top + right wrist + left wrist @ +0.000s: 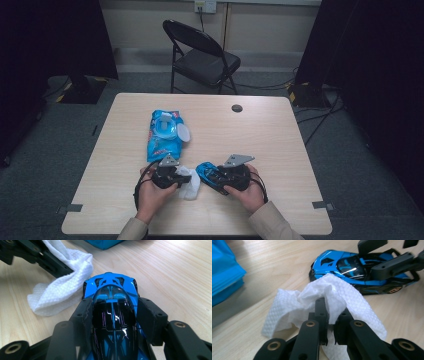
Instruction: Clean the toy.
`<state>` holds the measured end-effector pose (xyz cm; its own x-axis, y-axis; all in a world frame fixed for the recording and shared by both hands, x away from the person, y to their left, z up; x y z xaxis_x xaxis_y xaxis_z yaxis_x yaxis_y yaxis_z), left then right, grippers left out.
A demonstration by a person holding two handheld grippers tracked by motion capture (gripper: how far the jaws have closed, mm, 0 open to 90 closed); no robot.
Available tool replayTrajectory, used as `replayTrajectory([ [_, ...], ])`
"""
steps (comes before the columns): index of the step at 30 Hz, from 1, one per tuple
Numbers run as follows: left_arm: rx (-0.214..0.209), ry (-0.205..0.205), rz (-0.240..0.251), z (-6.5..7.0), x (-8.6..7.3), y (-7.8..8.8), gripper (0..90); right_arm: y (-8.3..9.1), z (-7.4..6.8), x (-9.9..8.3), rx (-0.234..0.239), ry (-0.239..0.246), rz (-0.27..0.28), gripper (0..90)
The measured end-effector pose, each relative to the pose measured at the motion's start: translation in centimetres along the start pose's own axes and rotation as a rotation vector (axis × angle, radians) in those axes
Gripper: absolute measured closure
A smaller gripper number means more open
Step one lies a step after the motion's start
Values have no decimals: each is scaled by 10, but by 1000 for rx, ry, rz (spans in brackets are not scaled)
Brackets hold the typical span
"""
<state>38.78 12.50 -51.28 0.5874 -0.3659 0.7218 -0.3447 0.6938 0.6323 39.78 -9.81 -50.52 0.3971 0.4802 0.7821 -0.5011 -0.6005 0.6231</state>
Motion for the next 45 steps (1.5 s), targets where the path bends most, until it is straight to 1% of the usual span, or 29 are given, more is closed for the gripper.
replayTrajectory([
  [2,3,-6,-14,0,0,-5,835,0,0,0,0,1,0,477],
  [7,13,-16,-21,2,2,-11,833,0,0,0,0,1,1,477],
  [10,19,-25,-30,3,3,-12,831,0,0,0,0,2,0,477],
  [12,17,-22,-30,4,3,-13,831,0,0,0,0,2,0,477],
  [15,18,-35,-31,4,3,-13,833,0,0,0,-1,2,0,477],
  [23,15,-39,-31,8,2,-14,836,0,0,0,-1,2,-1,477],
  [25,13,-34,-28,9,2,-14,837,0,0,0,-1,2,-1,477],
  [27,16,-42,-33,9,2,-14,837,0,0,0,-1,2,-1,477],
  [32,17,-45,-37,11,2,-14,836,0,0,0,-1,2,-2,477],
  [37,9,-51,-45,13,1,-15,837,0,0,0,-1,3,-2,477],
  [39,0,-43,-40,15,1,-15,837,0,0,0,-1,3,-1,477],
  [40,0,-49,-42,15,1,-15,838,0,0,0,-1,3,-2,477],
  [45,-9,-51,-47,18,1,-16,837,0,0,0,-1,4,-2,477],
])
Point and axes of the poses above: each handheld gripper's, and its own axes: y roughly backward along the jaws, x roughly out of its top, z roughly to its right, the point moved 3 cm from there along -y, roughly forward along the jaws, and after that the axes turned 5 degrees about -x, right-handed, at the moved point
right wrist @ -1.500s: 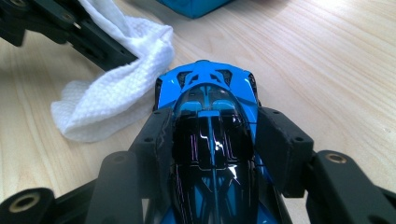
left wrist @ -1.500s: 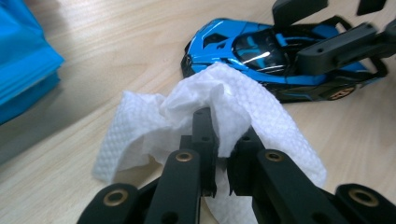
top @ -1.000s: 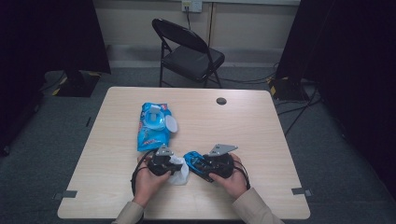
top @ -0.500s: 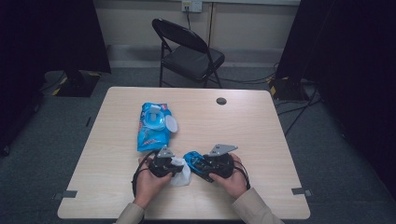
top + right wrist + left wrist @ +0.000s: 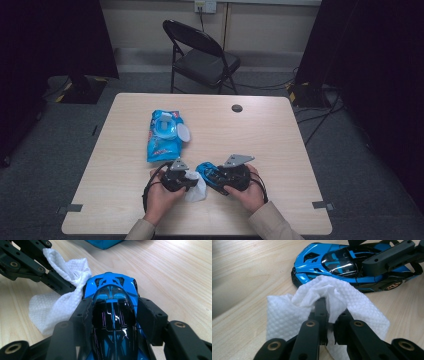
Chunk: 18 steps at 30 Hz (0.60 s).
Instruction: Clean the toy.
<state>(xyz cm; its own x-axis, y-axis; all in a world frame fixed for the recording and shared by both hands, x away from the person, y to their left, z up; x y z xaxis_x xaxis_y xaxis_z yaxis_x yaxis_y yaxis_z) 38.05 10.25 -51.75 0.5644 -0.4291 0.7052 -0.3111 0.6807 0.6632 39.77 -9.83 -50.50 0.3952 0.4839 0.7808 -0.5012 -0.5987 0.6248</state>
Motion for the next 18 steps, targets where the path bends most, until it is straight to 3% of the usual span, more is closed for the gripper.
replayTrajectory([
  [18,-37,-33,-7,18,2,-10,837,0,0,0,0,-1,1,477],
])
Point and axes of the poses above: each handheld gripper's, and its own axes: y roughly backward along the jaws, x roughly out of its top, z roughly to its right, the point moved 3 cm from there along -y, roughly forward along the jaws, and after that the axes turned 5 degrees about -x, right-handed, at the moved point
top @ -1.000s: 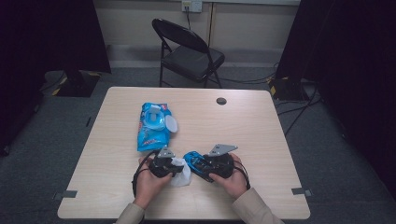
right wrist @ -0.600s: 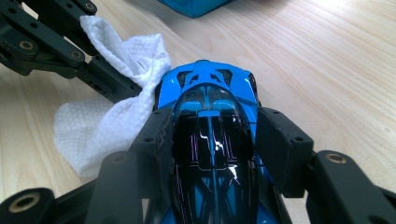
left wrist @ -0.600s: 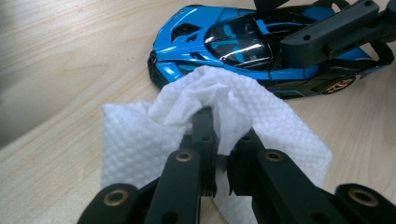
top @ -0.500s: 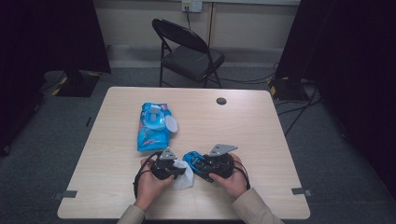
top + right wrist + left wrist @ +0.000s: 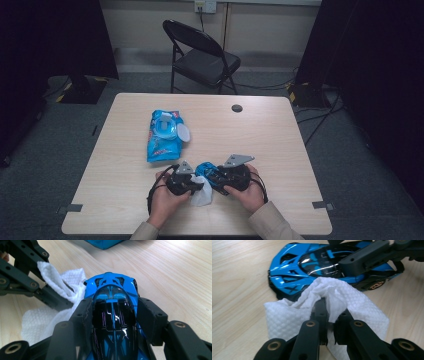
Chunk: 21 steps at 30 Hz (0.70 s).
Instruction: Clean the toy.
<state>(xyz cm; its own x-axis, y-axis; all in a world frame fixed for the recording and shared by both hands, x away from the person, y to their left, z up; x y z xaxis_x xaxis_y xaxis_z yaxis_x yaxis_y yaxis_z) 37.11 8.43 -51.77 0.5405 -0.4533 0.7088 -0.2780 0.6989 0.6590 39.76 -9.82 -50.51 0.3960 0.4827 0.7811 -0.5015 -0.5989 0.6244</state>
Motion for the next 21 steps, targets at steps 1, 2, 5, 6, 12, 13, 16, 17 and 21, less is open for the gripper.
replayTrajectory([
  [1,0,0,0,0,0,0,837,0,0,0,0,0,0,477],
  [2,-3,-4,-4,2,0,-1,837,0,0,0,0,0,0,477],
  [5,-23,-8,-3,6,1,-4,837,0,0,0,0,0,0,477],
  [6,-26,-13,-4,8,2,-5,837,0,0,0,0,1,0,478],
  [12,-37,-29,-13,16,5,-11,837,0,0,0,0,1,1,478],
  [13,-39,-28,-15,16,5,-11,836,0,0,0,0,0,0,477],
  [16,-45,-27,-12,17,5,-12,837,0,0,0,0,1,0,477],
  [17,-50,-24,-8,18,5,-13,837,0,0,0,0,1,0,478],
  [21,-55,-30,-18,22,6,-14,837,0,0,0,0,0,0,478],
])
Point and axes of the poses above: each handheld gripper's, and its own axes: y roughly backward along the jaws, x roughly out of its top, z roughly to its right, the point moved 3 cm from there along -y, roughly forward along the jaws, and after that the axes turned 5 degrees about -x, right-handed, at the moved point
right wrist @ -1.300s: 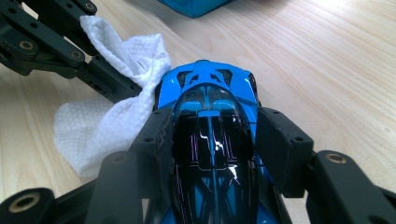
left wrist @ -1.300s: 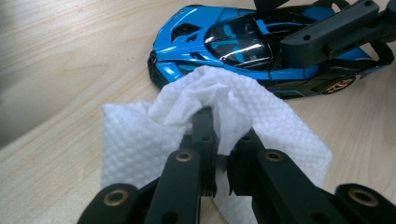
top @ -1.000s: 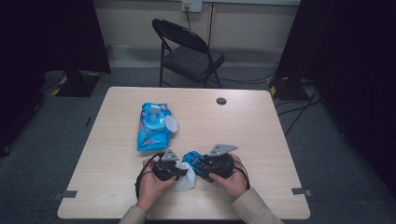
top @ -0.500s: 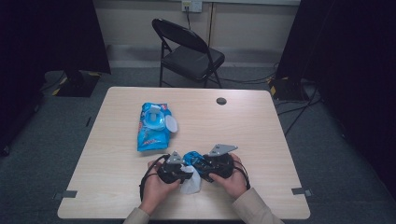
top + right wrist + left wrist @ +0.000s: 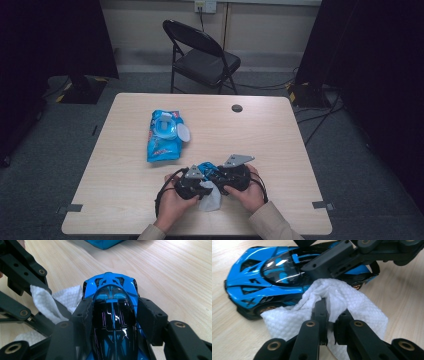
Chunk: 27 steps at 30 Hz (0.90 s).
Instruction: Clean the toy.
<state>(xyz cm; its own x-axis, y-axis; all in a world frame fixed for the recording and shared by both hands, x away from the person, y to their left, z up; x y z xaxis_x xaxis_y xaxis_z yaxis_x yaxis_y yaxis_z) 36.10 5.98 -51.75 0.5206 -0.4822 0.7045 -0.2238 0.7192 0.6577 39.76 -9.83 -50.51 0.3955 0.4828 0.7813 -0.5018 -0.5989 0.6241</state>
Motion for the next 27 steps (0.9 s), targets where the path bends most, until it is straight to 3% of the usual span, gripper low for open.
replayTrajectory([
  [15,-42,-20,-16,15,4,-10,838,0,0,0,0,0,1,477],
  [24,-42,-23,-26,20,5,-12,837,0,0,0,1,0,1,477],
  [27,-70,-23,-23,23,6,-15,837,0,0,0,2,0,1,477],
])
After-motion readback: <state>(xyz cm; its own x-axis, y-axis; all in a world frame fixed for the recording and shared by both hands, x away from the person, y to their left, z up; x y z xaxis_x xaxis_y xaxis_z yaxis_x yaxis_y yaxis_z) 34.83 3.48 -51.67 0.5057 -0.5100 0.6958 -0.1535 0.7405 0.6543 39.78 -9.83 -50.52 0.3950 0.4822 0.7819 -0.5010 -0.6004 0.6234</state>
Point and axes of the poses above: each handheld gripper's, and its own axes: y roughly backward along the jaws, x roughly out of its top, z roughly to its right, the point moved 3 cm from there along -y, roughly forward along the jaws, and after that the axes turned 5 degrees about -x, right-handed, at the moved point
